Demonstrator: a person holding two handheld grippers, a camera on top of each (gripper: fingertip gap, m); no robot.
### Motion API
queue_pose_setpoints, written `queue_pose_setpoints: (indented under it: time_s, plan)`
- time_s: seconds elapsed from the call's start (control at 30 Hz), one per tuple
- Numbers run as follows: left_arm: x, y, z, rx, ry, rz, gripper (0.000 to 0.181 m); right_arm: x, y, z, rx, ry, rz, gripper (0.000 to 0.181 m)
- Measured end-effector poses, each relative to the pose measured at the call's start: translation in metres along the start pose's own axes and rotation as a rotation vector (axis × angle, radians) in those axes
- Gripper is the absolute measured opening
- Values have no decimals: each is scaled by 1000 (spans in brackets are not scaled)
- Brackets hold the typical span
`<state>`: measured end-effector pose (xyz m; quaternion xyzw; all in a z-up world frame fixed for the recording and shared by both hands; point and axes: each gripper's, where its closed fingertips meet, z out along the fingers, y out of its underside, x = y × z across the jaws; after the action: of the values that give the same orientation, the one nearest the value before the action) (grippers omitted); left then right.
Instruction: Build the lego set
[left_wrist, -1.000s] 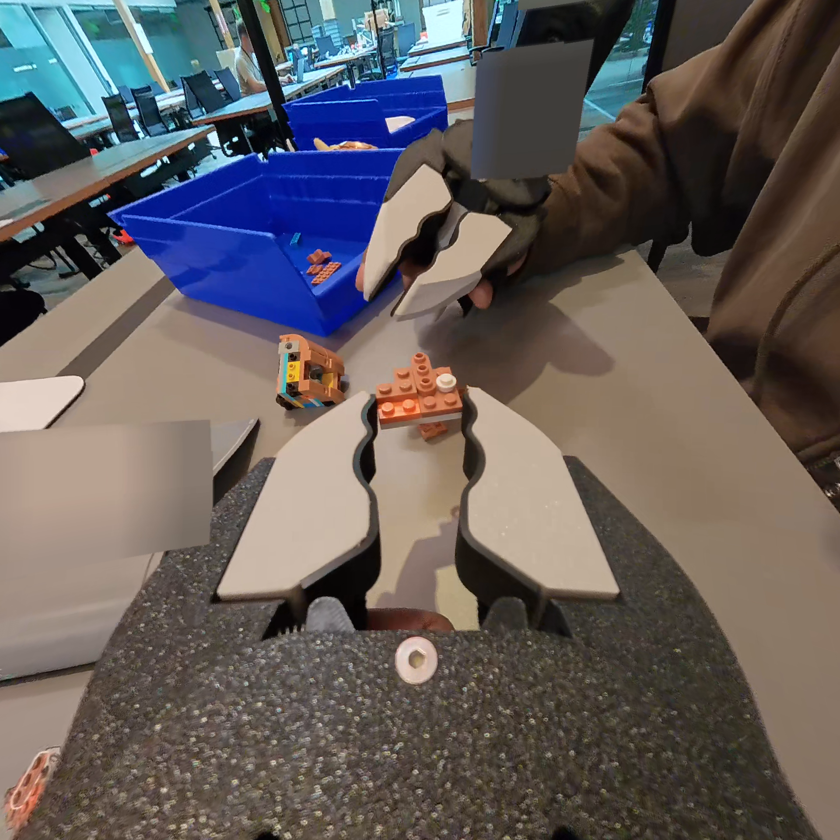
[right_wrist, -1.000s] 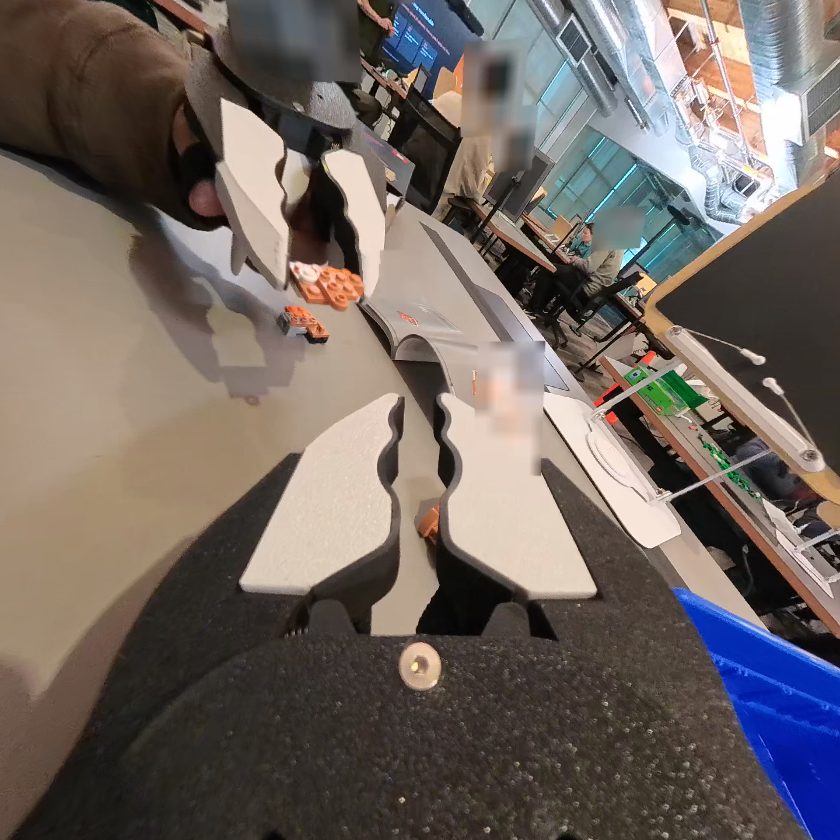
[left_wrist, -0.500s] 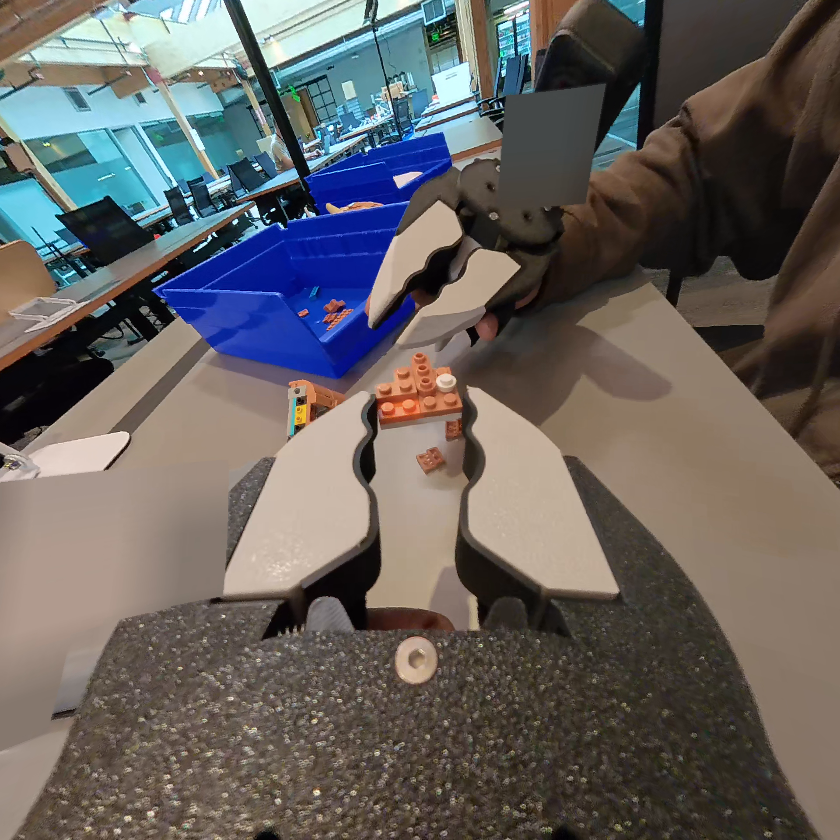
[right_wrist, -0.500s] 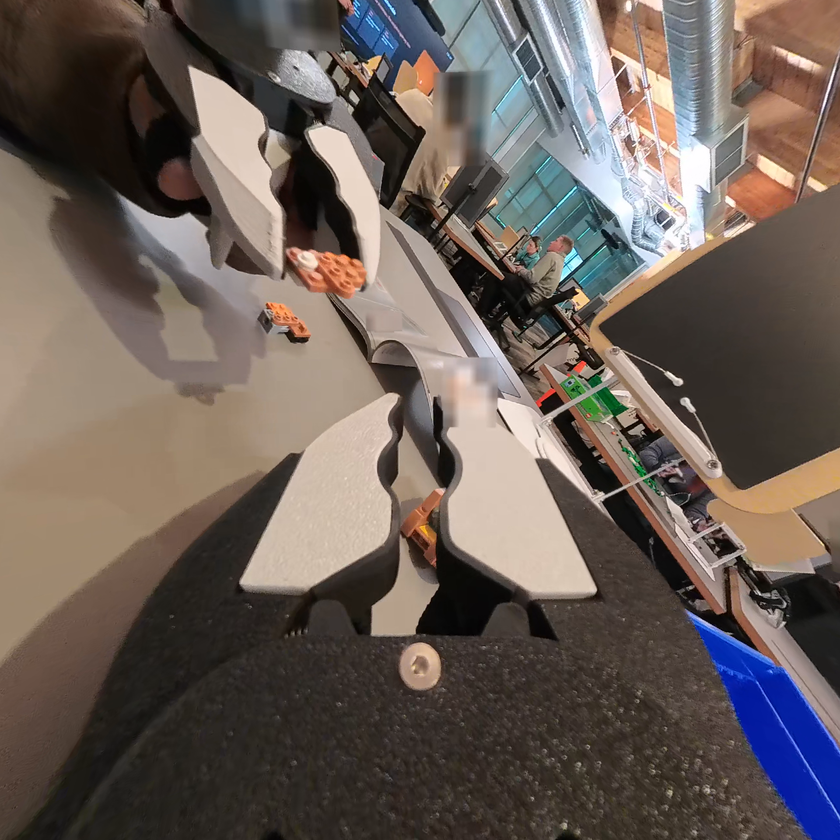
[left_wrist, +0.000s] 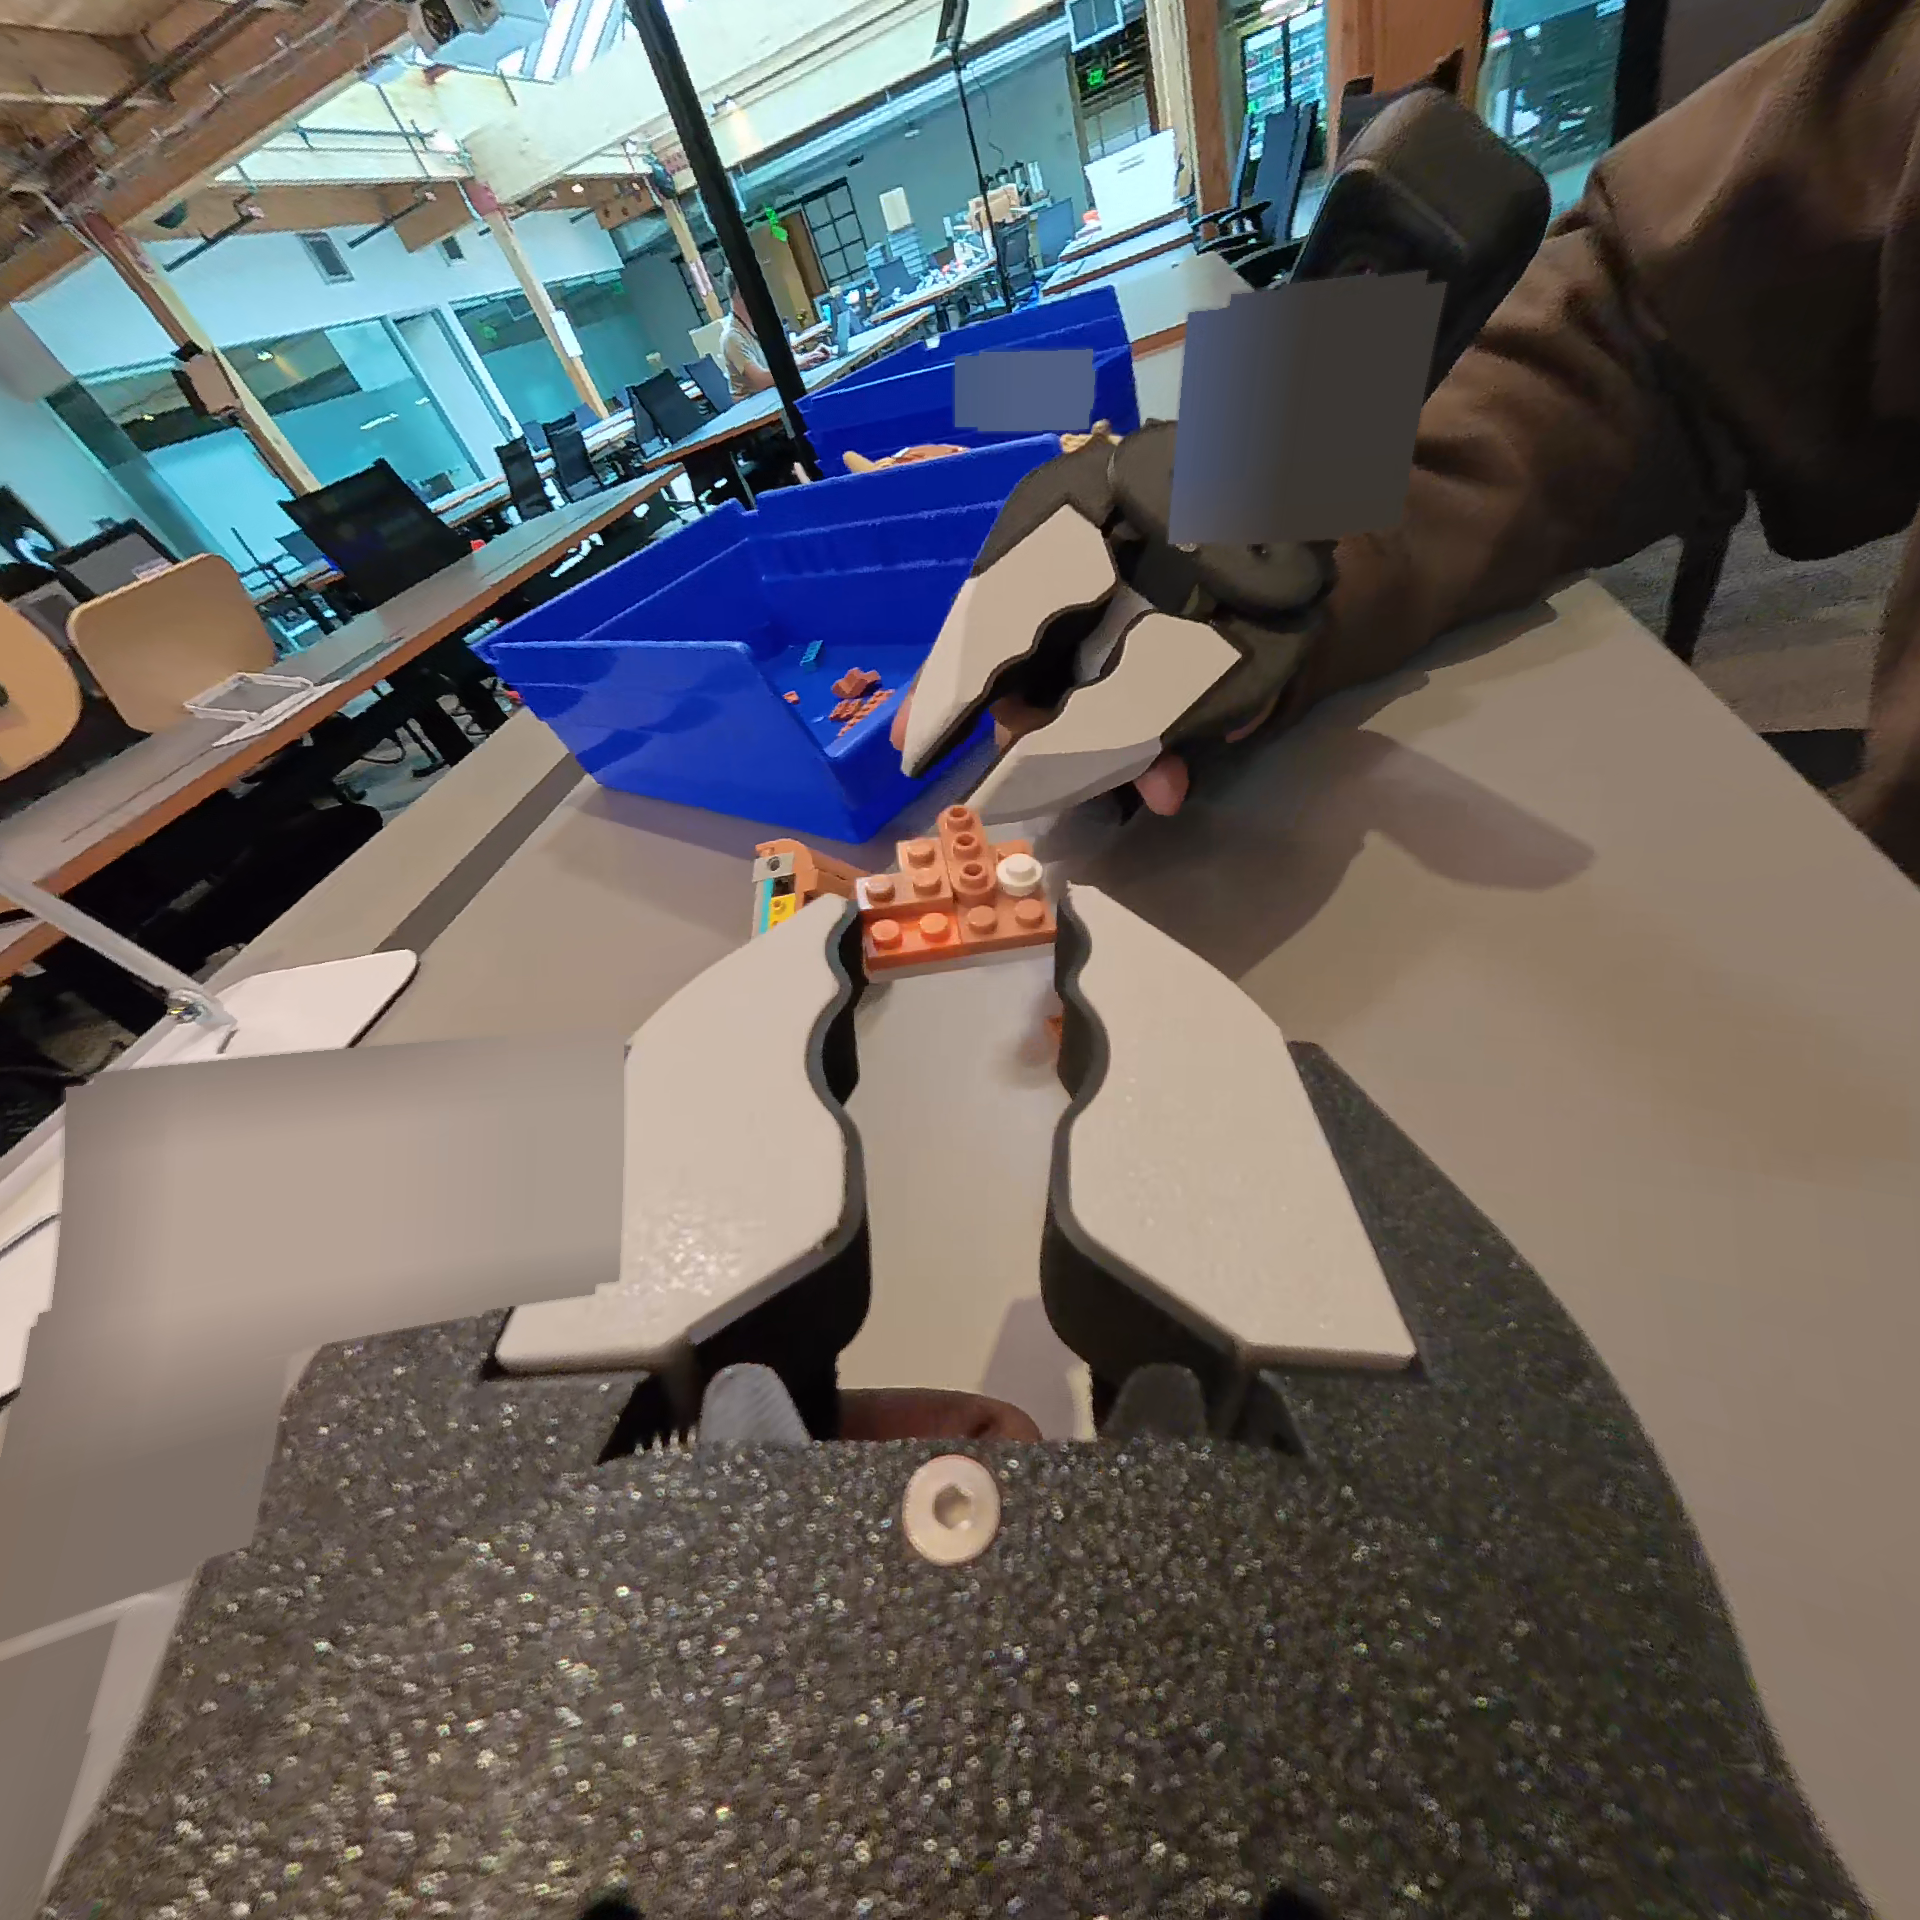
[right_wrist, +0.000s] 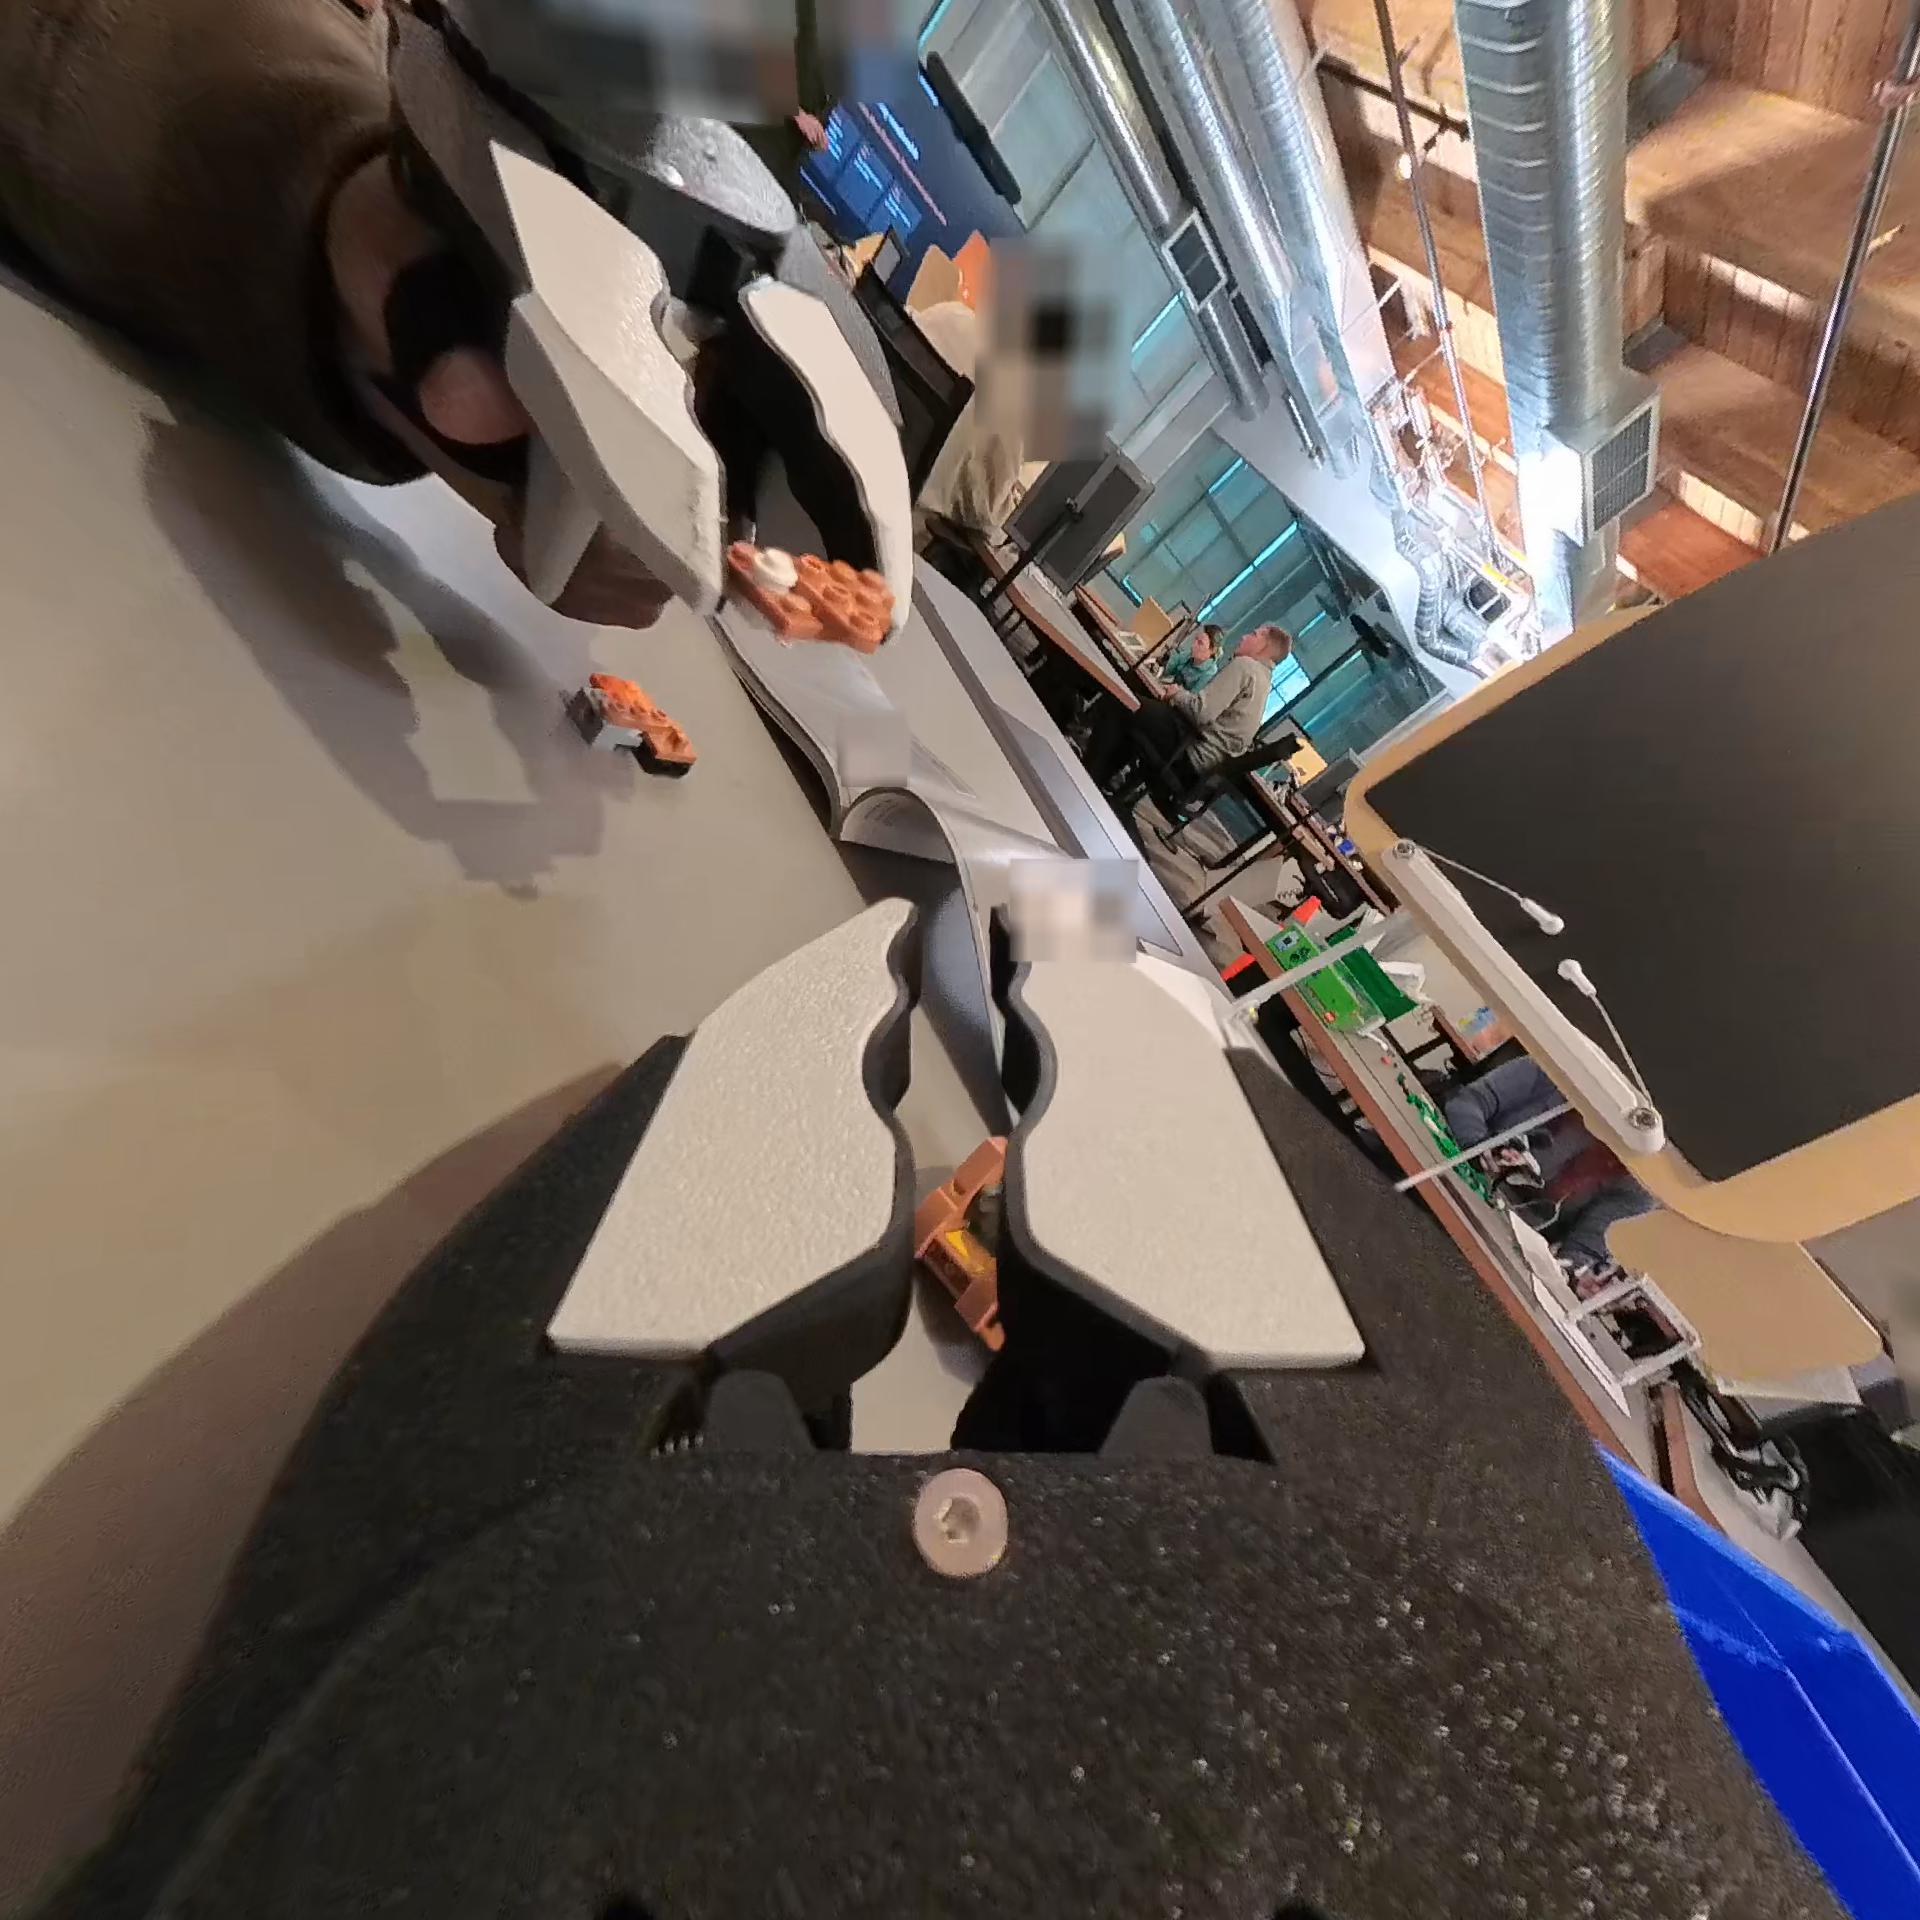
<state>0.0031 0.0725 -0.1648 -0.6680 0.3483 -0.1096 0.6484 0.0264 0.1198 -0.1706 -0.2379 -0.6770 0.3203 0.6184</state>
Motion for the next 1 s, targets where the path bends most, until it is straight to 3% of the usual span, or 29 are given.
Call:
queue_pose_setpoints:
  time_s: [0.33,0.57,1.0]
  plan:
    - [-30,3,-8,31,-120,-16,35,-7,-6,3,79,-107,76,12]
    - [-23,10,-8,-31,-107,48,35,-17,-17,-12,90,-140,110,12]
    - [-16,4,-6,-18,-133,99,35,-19,-18,-12,73,-137,133,12]
